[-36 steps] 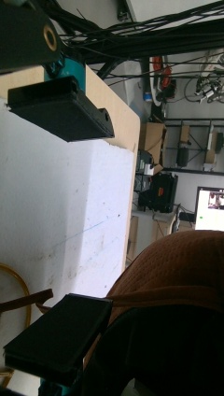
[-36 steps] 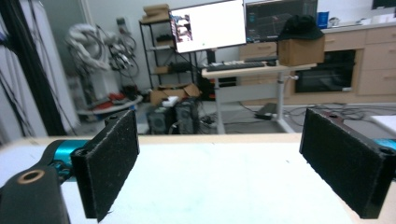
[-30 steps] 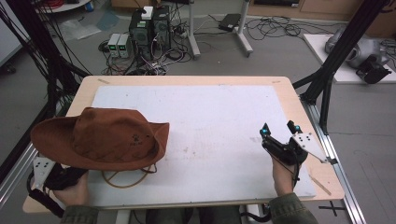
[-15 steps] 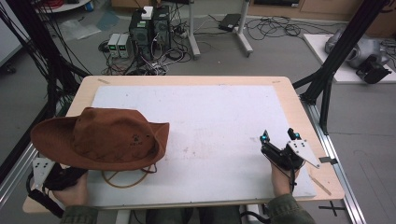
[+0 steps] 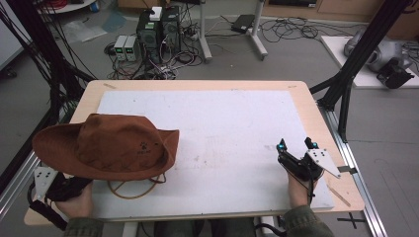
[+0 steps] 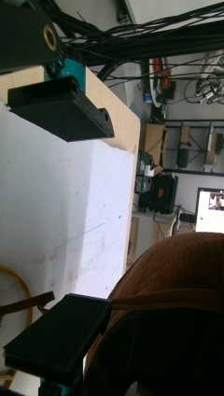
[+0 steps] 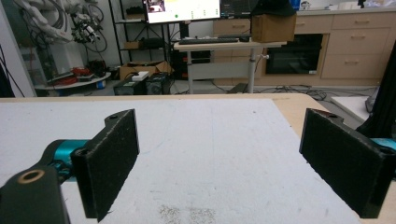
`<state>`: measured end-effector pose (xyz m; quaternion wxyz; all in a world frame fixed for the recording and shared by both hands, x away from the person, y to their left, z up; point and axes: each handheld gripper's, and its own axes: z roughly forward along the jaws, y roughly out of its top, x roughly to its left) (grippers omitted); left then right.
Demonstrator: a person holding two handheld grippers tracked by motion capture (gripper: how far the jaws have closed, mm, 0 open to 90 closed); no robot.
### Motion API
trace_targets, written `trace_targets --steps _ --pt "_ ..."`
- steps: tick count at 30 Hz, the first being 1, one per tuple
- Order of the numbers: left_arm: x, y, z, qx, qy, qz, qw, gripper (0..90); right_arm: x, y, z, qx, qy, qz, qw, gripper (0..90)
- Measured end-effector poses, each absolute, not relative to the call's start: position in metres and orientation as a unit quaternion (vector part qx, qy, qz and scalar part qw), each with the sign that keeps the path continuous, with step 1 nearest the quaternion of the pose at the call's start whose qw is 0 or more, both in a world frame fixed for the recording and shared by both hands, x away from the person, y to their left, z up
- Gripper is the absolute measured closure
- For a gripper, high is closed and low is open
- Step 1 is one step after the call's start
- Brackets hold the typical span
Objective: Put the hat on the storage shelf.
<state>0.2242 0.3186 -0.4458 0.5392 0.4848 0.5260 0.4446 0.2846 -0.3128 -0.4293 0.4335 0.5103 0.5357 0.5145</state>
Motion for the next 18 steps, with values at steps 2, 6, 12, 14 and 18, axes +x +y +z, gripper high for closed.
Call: trace_targets --steps 2,6,12,14,18 --pt "0.2239 0.3188 -0.4458 0.484 0.527 0.444 0.540 15.5 0.2852 -0.3140 -0.4299 0.512 0.535 0.514 0.433 11.3" --pt "0.2237 0.3191 -0.4453 0.486 0.524 0.446 0.539 15.5 0.2848 -0.3165 -0.4300 0.517 0.529 0.517 0.430 11.3" --pt "0.2232 0.3174 -0.4446 0.488 0.522 0.446 0.539 15.5 0.2838 -0.3175 -0.4303 0.519 0.527 0.520 0.428 11.3" --pt "0.2229 0.3171 -0.4444 0.489 0.521 0.445 0.539 15.5 0.2840 -0.3172 -0.4302 0.521 0.526 0.522 0.424 11.3" --pt "0.2226 0.3176 -0.4444 0.487 0.522 0.446 0.539 15.5 0.2841 -0.3176 -0.4303 0.522 0.526 0.522 0.423 11.2"
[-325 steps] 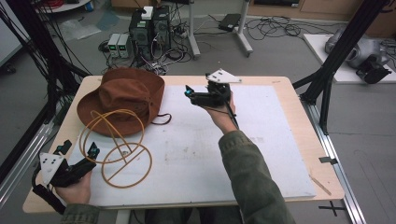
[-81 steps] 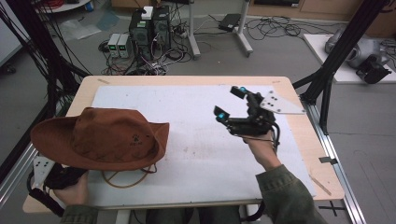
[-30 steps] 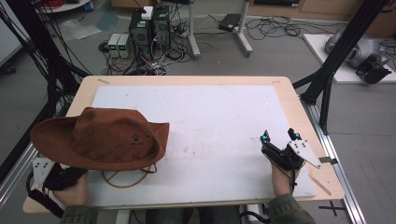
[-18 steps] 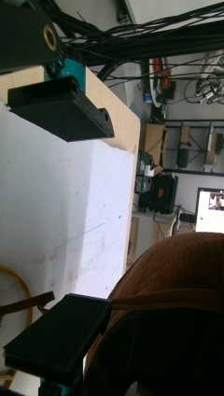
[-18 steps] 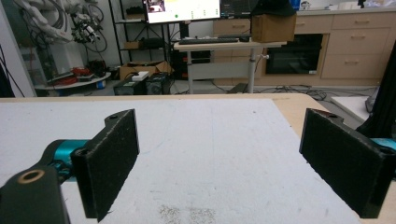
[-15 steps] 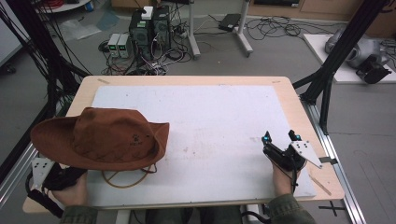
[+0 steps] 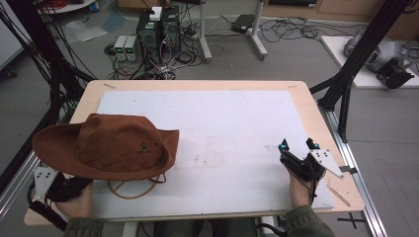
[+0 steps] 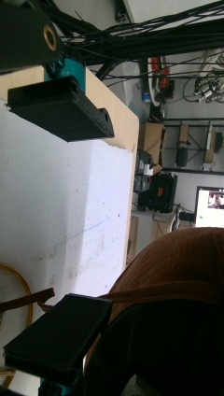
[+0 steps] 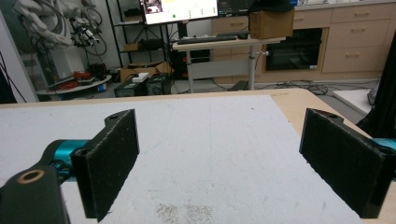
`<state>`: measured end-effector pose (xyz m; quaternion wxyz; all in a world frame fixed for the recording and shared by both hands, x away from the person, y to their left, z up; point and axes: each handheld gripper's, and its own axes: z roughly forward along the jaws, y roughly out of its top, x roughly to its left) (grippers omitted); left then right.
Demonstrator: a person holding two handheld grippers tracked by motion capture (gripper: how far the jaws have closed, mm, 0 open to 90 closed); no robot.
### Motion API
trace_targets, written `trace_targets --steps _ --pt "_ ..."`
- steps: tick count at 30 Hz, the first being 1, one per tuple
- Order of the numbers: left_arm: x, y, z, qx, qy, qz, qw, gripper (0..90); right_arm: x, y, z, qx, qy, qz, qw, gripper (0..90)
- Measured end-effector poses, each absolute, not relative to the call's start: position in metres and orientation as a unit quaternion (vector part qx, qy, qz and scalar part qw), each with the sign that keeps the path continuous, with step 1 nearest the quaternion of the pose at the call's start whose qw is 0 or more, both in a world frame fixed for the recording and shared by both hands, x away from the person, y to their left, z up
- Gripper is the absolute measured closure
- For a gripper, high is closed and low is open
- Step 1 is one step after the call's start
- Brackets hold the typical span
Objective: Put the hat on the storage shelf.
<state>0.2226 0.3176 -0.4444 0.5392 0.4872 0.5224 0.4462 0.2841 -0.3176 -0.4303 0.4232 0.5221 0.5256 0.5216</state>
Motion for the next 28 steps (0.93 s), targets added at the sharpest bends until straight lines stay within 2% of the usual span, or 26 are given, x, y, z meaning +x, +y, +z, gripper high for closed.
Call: trace_targets --steps 28 --pt "0.2240 0.3199 -0.4451 0.485 0.525 0.442 0.542 15.5 0.2821 -0.3224 -0.4343 0.531 0.518 0.517 0.428 11.3"
